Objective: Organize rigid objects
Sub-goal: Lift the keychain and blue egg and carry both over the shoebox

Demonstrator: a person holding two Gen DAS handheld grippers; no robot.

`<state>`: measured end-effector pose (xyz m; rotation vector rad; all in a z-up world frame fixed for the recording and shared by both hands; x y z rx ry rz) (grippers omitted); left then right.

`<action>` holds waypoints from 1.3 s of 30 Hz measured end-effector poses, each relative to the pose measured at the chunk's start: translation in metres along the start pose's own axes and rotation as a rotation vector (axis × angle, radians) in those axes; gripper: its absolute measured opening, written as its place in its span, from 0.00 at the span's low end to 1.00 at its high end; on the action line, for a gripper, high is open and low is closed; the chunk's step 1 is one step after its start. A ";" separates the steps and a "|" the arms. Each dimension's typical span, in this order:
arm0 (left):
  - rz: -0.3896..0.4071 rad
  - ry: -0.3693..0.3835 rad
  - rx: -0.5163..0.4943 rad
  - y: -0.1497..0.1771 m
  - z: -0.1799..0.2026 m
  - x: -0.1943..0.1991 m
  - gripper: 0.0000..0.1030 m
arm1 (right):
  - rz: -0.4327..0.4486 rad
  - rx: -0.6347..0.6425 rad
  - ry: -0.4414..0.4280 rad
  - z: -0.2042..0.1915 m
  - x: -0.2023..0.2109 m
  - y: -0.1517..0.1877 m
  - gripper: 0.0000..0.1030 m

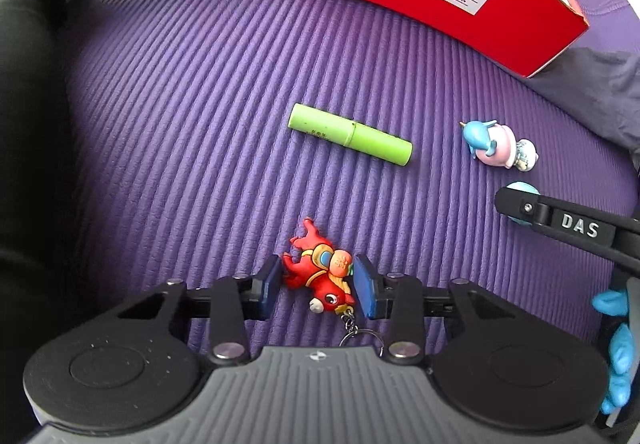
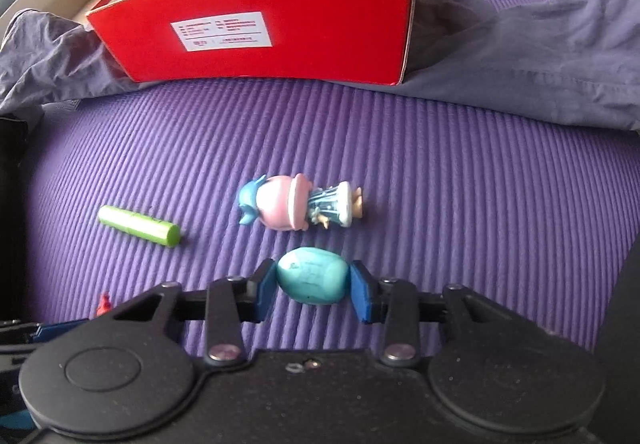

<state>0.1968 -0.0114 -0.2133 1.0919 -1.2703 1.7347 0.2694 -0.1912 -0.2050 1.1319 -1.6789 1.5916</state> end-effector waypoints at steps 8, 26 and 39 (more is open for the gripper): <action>0.031 0.018 0.019 -0.007 -0.001 0.019 0.36 | 0.031 -0.016 -0.039 -0.001 0.027 0.001 0.37; 0.204 0.108 -0.015 -0.053 0.020 0.094 0.36 | 0.185 0.014 -0.094 -0.002 0.112 -0.028 0.37; 0.309 0.111 -0.089 -0.114 0.030 0.136 0.36 | 0.266 0.066 -0.083 -0.006 0.138 -0.068 0.37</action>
Point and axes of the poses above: each gripper's, at about its wrist camera, not at the fingertips, and x roughly against the way its jaws point, z to its right, y to its underside, the point moved 4 cm from there along -x, roughly the way its jaws point, and after that the axes turned 8 degrees about z, right-handed, at the moved point
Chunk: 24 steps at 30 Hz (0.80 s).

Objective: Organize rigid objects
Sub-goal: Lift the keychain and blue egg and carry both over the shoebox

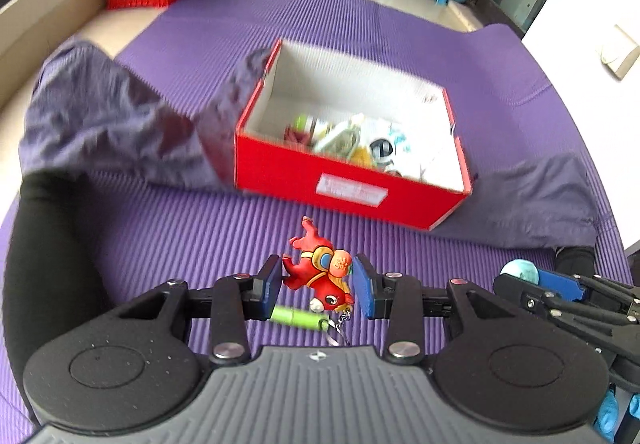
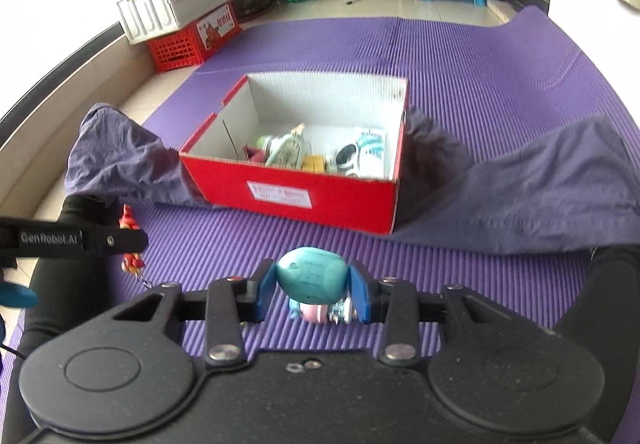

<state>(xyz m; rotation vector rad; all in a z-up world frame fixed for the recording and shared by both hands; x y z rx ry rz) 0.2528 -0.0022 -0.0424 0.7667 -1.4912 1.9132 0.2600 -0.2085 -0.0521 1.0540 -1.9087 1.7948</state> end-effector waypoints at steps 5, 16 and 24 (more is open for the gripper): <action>0.037 -0.012 -0.011 -0.030 0.000 -0.001 0.36 | 0.023 0.019 0.010 0.000 -0.004 -0.020 0.37; 0.066 -0.062 -0.019 -0.096 -0.006 -0.031 0.36 | 0.041 0.040 0.034 0.007 -0.034 -0.055 0.37; 0.076 -0.096 -0.088 -0.134 0.003 -0.068 0.36 | 0.025 0.051 0.057 0.019 -0.070 -0.078 0.37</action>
Point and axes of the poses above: each gripper's, at about its wrist camera, not at the fingertips, and x roughly against the way its jaws point, z to its right, y to its underside, the point moved 4 cm from there along -x, roughly the way its jaws point, and after that the axes turned 8 degrees about z, right-handed, at the moved point
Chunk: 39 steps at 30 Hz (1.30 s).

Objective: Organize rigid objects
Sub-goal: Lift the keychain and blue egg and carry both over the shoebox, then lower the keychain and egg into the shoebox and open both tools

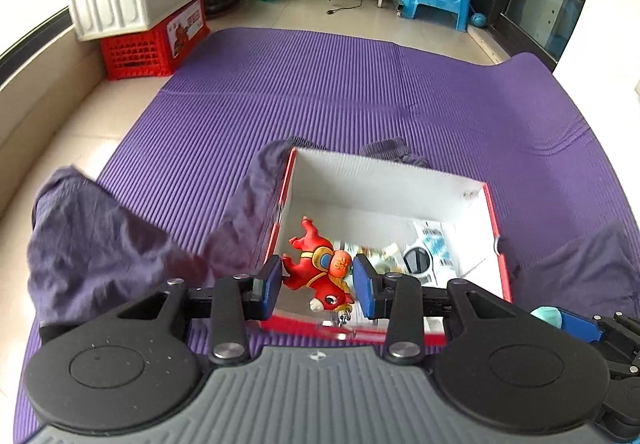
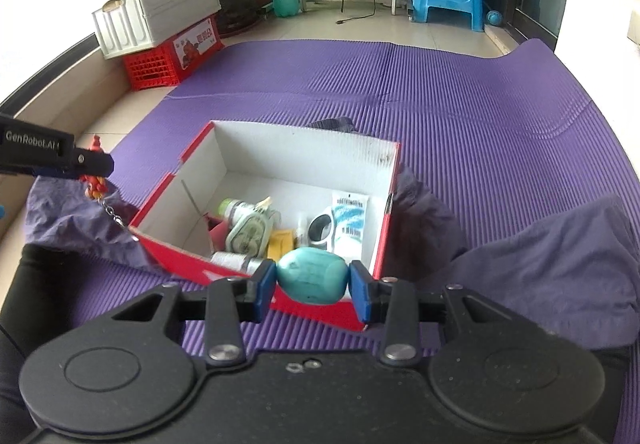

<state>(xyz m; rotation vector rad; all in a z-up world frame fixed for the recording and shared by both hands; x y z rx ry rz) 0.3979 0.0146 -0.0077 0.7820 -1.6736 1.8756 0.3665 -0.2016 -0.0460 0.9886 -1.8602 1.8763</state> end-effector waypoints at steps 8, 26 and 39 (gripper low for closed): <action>-0.001 -0.009 -0.051 -0.029 0.016 -0.049 0.36 | -0.043 0.016 0.014 0.003 -0.051 -0.007 0.37; -0.114 -0.021 -0.091 -0.024 0.035 -0.184 0.36 | -0.166 0.040 0.001 0.006 -0.153 0.010 0.38; -0.188 -0.032 -0.152 0.002 0.043 -0.231 0.36 | -0.176 0.146 0.012 -0.010 -0.168 0.017 0.38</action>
Point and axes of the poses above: each gripper's, at about its wrist camera, not at the fingertips, and x roughly against the way its jaws point, z to its right, y to its underside, the point moved 4 cm from there along -x, roughly the way its jaws point, and after that the axes turned 8 degrees about z, right-handed, at the moved point
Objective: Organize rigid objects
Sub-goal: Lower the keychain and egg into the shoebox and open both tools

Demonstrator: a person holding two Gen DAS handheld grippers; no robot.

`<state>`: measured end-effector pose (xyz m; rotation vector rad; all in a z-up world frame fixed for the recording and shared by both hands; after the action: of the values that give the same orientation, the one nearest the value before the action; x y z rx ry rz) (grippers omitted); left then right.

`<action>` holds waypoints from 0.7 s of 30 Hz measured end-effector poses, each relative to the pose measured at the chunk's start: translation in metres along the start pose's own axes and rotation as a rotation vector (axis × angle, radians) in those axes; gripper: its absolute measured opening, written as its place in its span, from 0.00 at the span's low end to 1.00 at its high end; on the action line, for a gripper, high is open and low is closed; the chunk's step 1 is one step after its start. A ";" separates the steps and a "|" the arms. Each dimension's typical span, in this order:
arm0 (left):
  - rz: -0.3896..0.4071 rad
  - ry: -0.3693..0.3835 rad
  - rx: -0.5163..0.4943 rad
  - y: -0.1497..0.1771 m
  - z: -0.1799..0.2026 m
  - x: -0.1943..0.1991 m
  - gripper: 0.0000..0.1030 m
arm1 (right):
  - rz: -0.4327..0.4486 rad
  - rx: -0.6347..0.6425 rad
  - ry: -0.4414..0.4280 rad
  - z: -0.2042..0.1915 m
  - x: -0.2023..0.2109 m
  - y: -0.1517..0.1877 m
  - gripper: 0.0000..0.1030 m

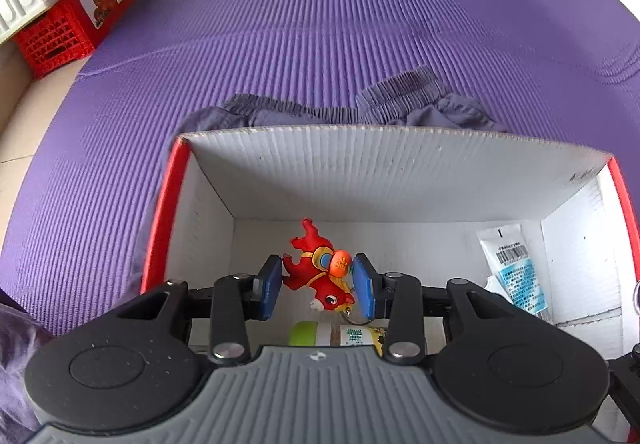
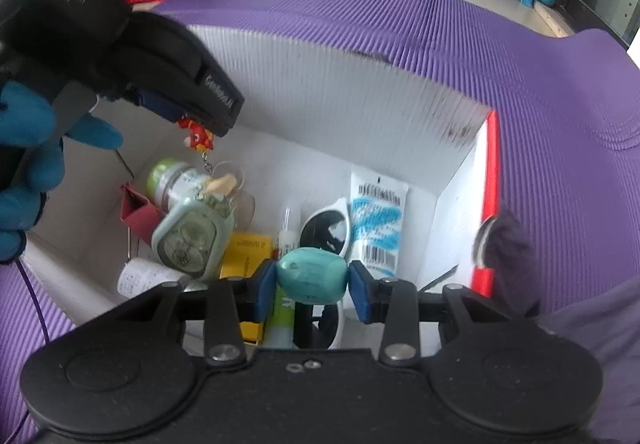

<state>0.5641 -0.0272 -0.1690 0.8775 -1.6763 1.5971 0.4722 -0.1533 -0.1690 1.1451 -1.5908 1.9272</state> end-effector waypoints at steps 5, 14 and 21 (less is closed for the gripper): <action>-0.033 -0.007 -0.014 0.005 0.003 -0.011 0.37 | -0.027 -0.023 -0.007 0.003 -0.005 0.004 0.38; -0.079 -0.002 0.017 0.011 -0.003 -0.018 0.39 | -0.028 -0.026 -0.023 0.002 -0.002 0.001 0.43; -0.054 0.011 0.041 0.013 -0.004 0.002 0.53 | 0.002 -0.025 -0.029 -0.001 0.011 -0.002 0.57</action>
<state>0.5525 -0.0231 -0.1740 0.9252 -1.6042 1.6016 0.4665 -0.1539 -0.1590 1.1673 -1.6266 1.8945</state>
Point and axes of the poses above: each gripper's, at about its wrist camera, not at the fingertips, and x roughly against the way its jaws point, z to its right, y to its underside, the point moved 4 cm from there along -x, roughly the way its jaws point, and after that the axes turned 8 degrees about z, right-handed, at the moved point
